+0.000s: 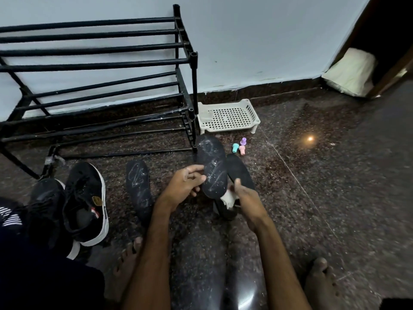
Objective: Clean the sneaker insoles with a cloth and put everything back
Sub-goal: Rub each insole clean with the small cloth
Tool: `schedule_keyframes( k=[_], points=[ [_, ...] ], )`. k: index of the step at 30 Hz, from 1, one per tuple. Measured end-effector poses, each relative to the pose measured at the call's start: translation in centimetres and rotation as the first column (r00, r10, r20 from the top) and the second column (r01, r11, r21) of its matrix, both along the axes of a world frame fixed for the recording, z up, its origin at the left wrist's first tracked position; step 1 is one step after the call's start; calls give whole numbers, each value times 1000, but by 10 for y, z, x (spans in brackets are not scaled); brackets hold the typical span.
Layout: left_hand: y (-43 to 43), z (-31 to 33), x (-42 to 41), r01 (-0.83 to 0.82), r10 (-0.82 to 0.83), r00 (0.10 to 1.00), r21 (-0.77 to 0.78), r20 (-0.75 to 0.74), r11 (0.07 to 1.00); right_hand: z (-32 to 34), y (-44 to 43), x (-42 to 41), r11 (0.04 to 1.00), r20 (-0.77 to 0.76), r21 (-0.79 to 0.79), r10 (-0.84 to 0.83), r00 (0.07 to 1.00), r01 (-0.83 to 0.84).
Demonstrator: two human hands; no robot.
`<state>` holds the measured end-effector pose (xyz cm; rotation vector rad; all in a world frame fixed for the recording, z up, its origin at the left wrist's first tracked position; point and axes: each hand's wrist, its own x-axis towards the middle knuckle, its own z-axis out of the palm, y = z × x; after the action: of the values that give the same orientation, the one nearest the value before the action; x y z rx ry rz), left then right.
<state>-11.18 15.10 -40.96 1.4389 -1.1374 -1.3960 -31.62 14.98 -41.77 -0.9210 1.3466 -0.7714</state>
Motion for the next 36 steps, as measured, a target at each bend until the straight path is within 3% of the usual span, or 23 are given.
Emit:
schedule_keyframes(
  k=[3, 6, 9, 11, 13, 15, 18, 20, 22, 25, 26, 28, 29, 31, 36],
  points=[
    [-1, 24, -11, 196, -195, 980, -36, 49, 980, 24, -8, -13, 999, 111, 4, -36, 993, 36],
    [0, 33, -18, 294, -289, 953, -51, 87, 955, 48, -9, -21, 986, 236, -135, -67, 970, 101],
    [3, 34, -16, 359, -359, 933, 0, 31, 933, 66, -6, -33, 932, 81, -361, 16, 997, 15],
    [5, 31, -7, 472, -483, 873, 127, 70, 872, 74, -5, -40, 902, 33, -431, 50, 998, -31],
    [8, 25, 3, 561, -632, 761, 342, 147, 754, 81, -3, -44, 876, 18, -478, 81, 997, -63],
    [13, 16, 9, 563, -723, 672, 524, 160, 640, 85, -3, -45, 859, 2, -504, 109, 994, -93],
    [25, 7, 10, 481, -738, 659, 672, 148, 564, 92, -1, -41, 839, -7, -534, 120, 993, -105],
    [32, 6, 10, 398, -712, 657, 688, 248, 607, 94, 0, -39, 828, -2, -553, 116, 993, -98],
    [31, 6, 14, 360, -638, 687, 600, 348, 715, 93, 0, -37, 823, -3, -560, 117, 993, -99],
    [16, 30, 19, 304, -358, 848, 194, 392, 933, 91, -1, -34, 811, -49, -565, 150, 988, -151],
    [11, 48, 16, 231, -239, 923, 60, 303, 971, 92, 0, -33, 815, -36, -556, 170, 985, -161],
    [-1, 85, 7, 112, -119, 990, -88, -79, 990, 97, 2, -28, 827, 8, -534, 213, 977, -176],
    [-6, 100, 1, 88, -121, 955, -132, -270, 987, 100, 2, -26, 827, 16, -529, 235, 972, -191],
    [-10, 123, -12, 42, -122, 860, -170, -496, 985, 106, 3, -20, 817, -7, -522, 282, 959, -244],
    [-15, 134, -28, -33, -105, 679, -174, -727, 984, 118, 8, -9, 815, -84, -464, 350, 933, -347]
  ],
)
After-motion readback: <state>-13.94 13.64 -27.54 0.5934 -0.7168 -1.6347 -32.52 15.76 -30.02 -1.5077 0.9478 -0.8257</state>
